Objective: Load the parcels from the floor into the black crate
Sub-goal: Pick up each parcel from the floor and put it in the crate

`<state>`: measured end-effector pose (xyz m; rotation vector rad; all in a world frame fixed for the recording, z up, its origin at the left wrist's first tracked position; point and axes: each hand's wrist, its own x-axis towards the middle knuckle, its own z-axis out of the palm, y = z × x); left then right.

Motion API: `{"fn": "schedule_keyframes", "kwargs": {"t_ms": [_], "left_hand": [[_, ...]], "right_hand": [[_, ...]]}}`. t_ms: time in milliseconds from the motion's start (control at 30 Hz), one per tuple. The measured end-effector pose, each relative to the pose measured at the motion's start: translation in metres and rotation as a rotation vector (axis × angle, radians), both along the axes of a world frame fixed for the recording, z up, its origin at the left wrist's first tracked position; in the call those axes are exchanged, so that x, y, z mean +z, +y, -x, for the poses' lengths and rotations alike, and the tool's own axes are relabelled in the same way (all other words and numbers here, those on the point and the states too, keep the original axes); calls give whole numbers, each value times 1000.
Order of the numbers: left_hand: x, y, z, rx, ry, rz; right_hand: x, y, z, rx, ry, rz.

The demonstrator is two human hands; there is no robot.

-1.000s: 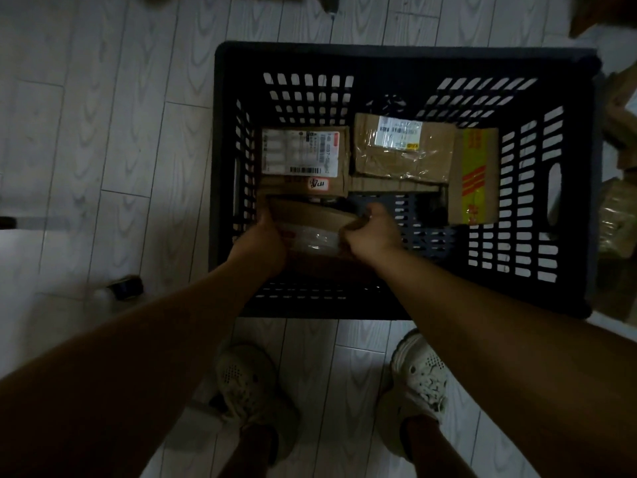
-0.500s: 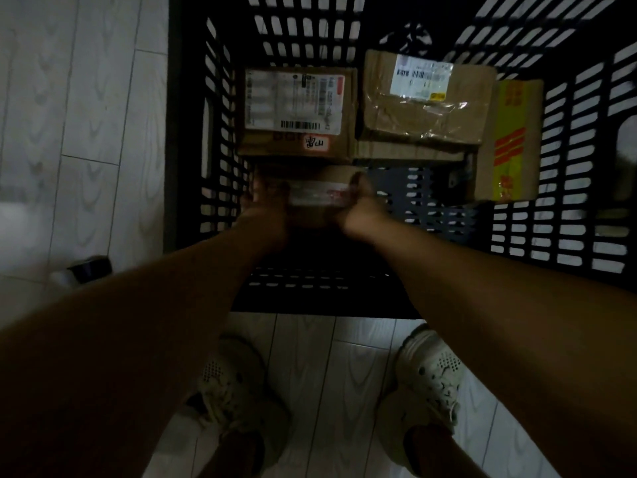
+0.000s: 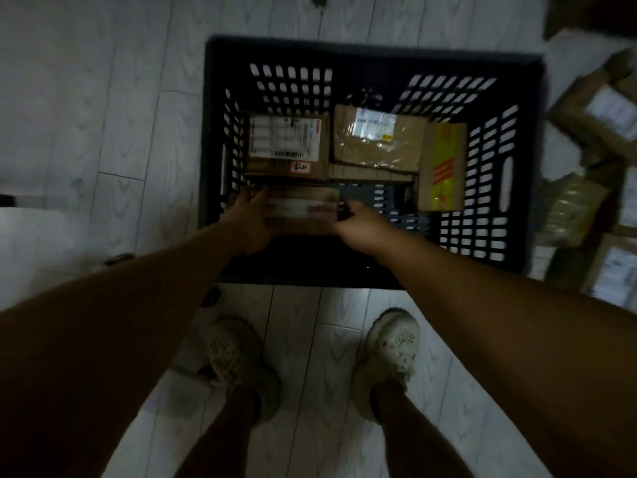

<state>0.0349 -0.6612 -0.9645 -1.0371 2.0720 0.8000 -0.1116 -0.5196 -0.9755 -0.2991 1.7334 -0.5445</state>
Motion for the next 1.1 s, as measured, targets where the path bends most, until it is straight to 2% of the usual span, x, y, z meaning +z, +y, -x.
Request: {"fn": "schedule_keyframes", "kwargs": {"t_ms": [300, 467, 600, 700, 900, 1100], "left_hand": [[293, 59, -20, 195, 73, 49], [412, 101, -34, 199, 219, 74], [477, 132, -35, 154, 325, 61], [514, 155, -27, 91, 383, 54], [586, 223, 20, -71, 438, 70], [634, 321, 94, -399, 491, 220]], "right_hand": [[290, 71, 25, 64, 170, 68], [410, 116, 22, 100, 255, 128], [483, 169, 21, 60, 446, 168], [526, 223, 25, 17, 608, 98], [605, 340, 37, -159, 763, 32], [656, 459, 64, -208, 898, -82]]}}
